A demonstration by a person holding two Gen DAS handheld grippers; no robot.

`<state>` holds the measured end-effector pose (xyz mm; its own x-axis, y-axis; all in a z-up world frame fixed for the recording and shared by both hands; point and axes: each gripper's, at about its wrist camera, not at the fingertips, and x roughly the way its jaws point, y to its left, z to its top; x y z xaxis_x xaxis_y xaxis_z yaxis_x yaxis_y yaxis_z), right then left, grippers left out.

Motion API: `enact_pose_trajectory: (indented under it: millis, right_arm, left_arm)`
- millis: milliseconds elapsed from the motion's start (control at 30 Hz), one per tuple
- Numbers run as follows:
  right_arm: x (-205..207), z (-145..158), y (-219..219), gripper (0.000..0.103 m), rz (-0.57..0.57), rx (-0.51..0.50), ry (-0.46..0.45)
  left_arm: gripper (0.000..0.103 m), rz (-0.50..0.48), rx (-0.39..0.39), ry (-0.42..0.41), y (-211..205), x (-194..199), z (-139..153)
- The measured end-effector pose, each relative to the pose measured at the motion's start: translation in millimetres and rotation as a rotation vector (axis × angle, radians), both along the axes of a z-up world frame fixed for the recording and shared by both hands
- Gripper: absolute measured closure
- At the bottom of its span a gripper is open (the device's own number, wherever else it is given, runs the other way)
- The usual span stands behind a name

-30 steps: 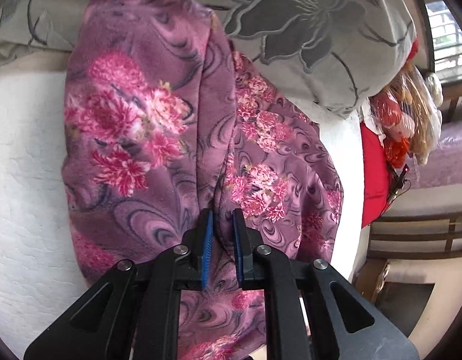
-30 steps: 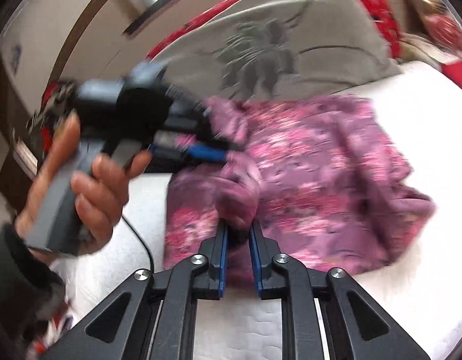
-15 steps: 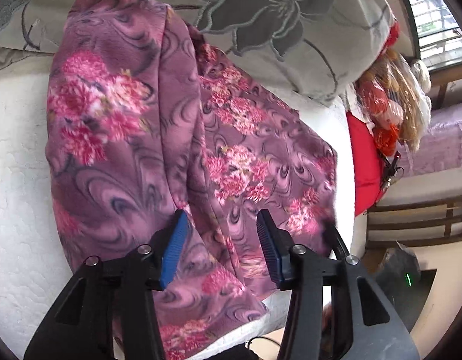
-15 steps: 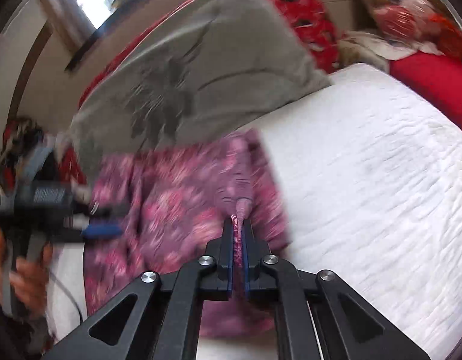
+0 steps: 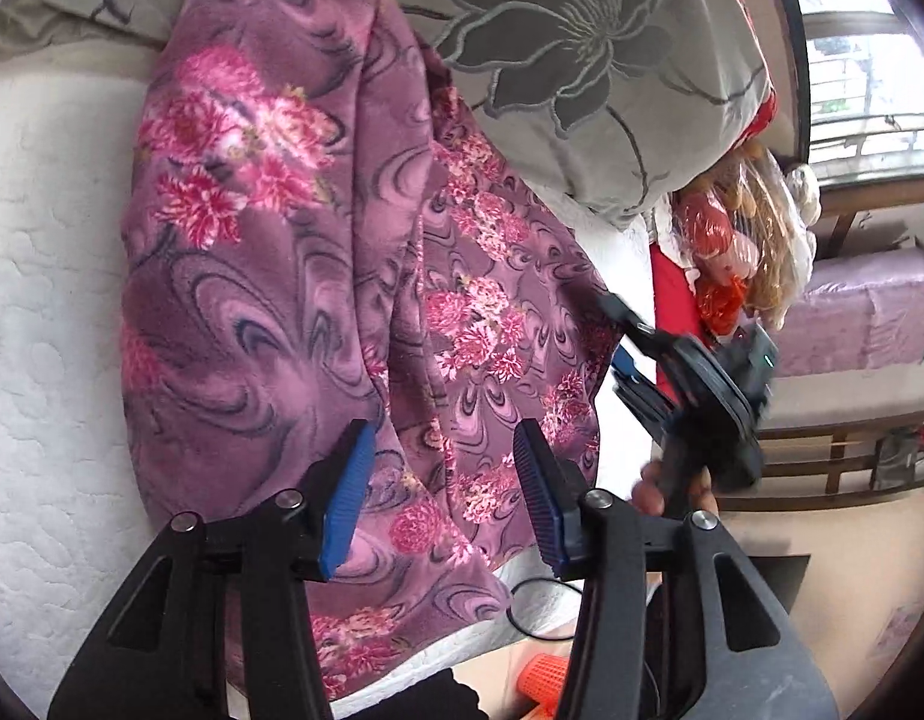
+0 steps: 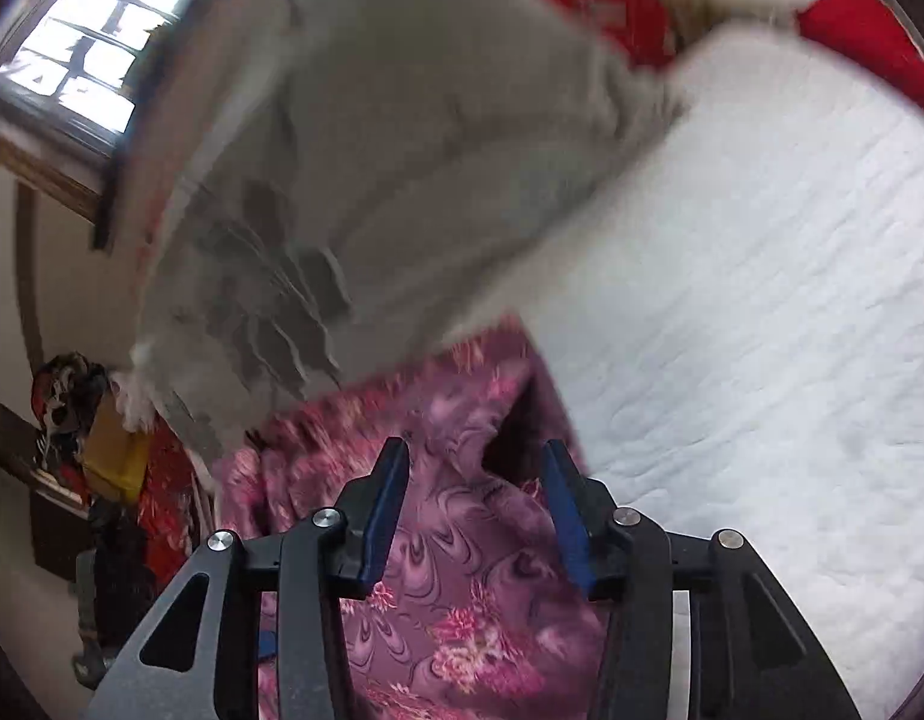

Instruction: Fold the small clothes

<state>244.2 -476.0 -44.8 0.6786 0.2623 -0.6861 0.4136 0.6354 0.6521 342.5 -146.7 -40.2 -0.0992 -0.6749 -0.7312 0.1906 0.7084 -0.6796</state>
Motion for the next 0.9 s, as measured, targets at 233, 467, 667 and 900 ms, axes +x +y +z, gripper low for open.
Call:
enact_pose_trajectory:
  millis: [233, 467, 667, 900]
  right_arm:
    - [27, 4, 5, 0.099, 0.018, -0.281, 0.023]
    - [-28, 29, 24, 0.082, 0.027, -0.303, -0.085]
    - [-69, 26, 98, 0.045, 0.287, -0.068, -0.211]
    - [-63, 6, 197, 0.036, 0.523, -0.074, -0.165]
  left_arm:
    - [0.057, -0.003, -0.040, 0.023, 6, 4, -8]
    - [0.057, -0.024, -0.023, -0.022, 12, 8, 17]
    - [0.052, -0.007, 0.045, -0.107, 19, 22, 46]
    - [0.051, -0.058, 0.206, -0.093, 12, 35, 43]
